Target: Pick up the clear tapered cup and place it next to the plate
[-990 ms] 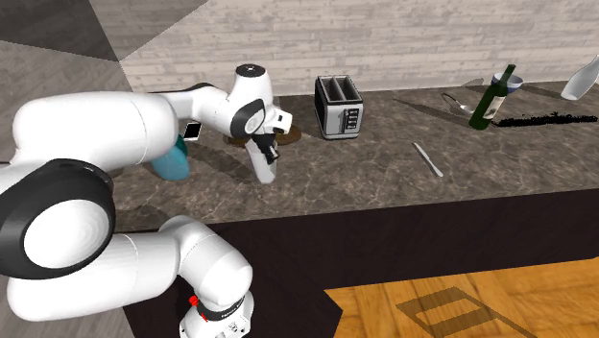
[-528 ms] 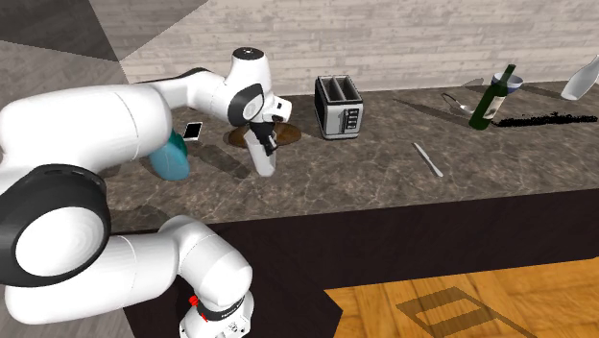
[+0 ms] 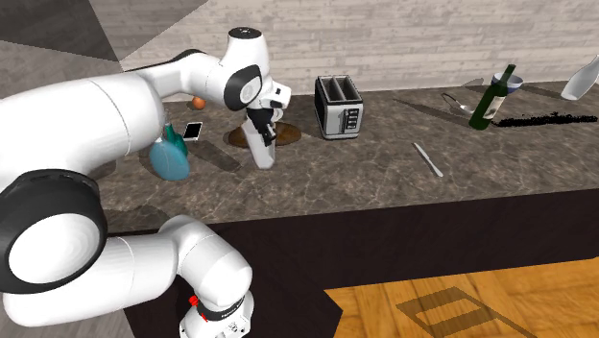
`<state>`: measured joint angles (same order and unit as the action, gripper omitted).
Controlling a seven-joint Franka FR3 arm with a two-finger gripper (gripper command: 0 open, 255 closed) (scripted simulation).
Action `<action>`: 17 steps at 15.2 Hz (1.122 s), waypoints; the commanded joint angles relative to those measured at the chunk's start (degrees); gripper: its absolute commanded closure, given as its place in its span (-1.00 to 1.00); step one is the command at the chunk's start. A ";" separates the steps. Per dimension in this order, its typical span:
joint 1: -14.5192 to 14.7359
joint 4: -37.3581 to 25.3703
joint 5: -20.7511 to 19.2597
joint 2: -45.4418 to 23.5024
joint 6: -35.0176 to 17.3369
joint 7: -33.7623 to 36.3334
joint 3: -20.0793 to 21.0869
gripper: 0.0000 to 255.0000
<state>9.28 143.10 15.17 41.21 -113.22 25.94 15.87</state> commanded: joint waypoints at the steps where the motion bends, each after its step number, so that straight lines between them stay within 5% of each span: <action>1: -0.17 -1.63 -0.33 0.06 1.69 0.05 -0.36 1.00; 17: -1.02 -14.67 -2.12 -1.59 13.05 1.24 -1.89 1.00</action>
<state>8.29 129.03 13.10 39.66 -100.71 27.10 14.03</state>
